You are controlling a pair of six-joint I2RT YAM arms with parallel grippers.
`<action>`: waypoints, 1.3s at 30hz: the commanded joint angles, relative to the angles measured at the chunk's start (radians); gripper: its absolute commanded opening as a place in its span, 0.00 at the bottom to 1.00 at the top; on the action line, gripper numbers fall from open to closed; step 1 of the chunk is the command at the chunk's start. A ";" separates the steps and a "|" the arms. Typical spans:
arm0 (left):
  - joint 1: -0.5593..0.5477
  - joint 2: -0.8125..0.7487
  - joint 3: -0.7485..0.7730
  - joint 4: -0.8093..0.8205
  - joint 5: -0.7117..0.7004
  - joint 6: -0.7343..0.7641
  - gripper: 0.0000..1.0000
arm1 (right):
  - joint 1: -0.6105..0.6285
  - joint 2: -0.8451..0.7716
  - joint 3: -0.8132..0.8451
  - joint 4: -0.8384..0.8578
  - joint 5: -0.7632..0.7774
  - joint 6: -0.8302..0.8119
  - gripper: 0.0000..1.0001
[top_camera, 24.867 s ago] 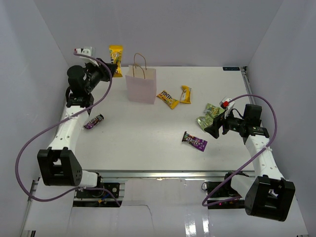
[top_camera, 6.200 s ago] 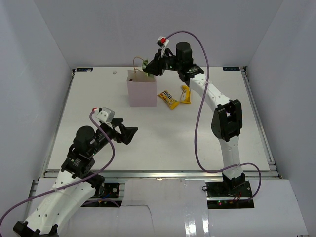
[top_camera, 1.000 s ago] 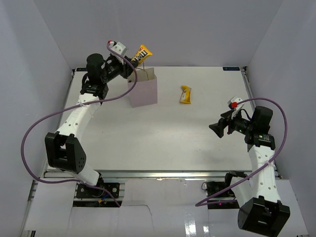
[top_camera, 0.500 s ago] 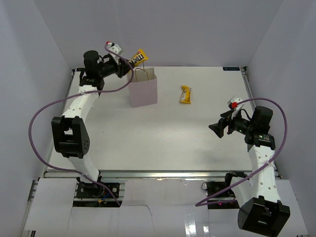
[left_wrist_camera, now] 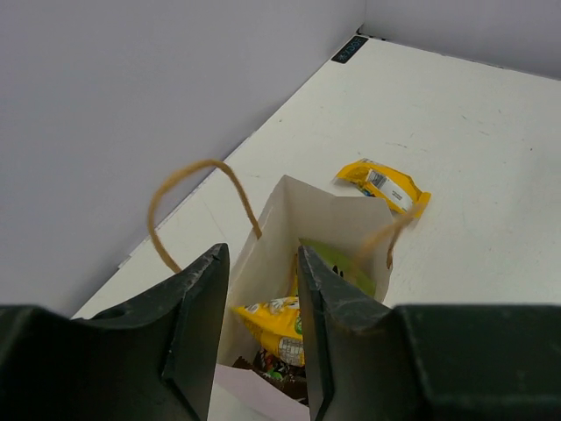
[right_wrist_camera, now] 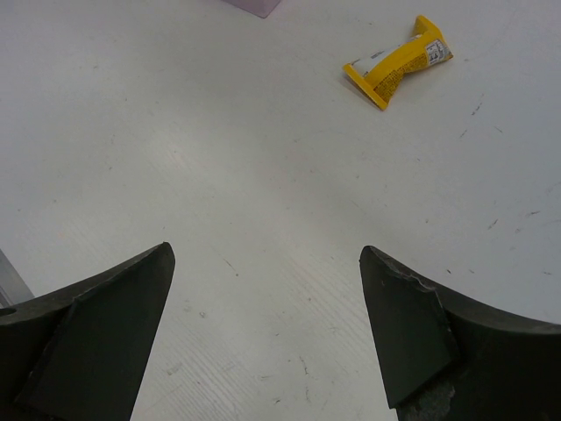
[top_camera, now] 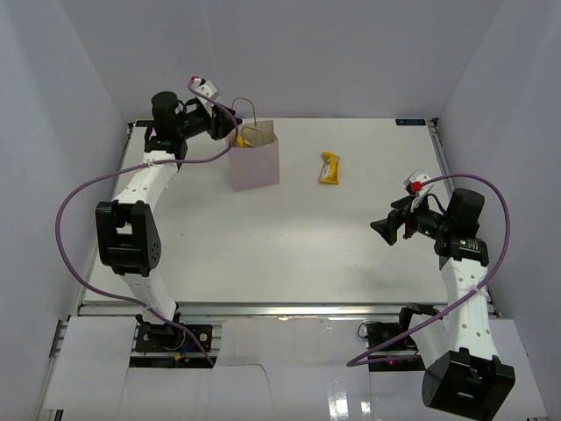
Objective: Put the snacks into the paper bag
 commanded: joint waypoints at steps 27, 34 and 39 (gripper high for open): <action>0.008 -1.126 -0.837 -0.083 -0.352 -0.508 0.98 | 0.426 0.790 0.582 0.187 0.792 0.643 1.00; -0.029 -1.348 -0.986 -0.252 -0.415 -0.401 0.98 | 0.470 1.161 0.898 0.157 0.855 0.746 0.95; -0.035 -1.408 -1.020 -0.226 -0.434 -0.384 0.98 | 0.496 1.288 1.055 0.127 0.960 0.744 0.90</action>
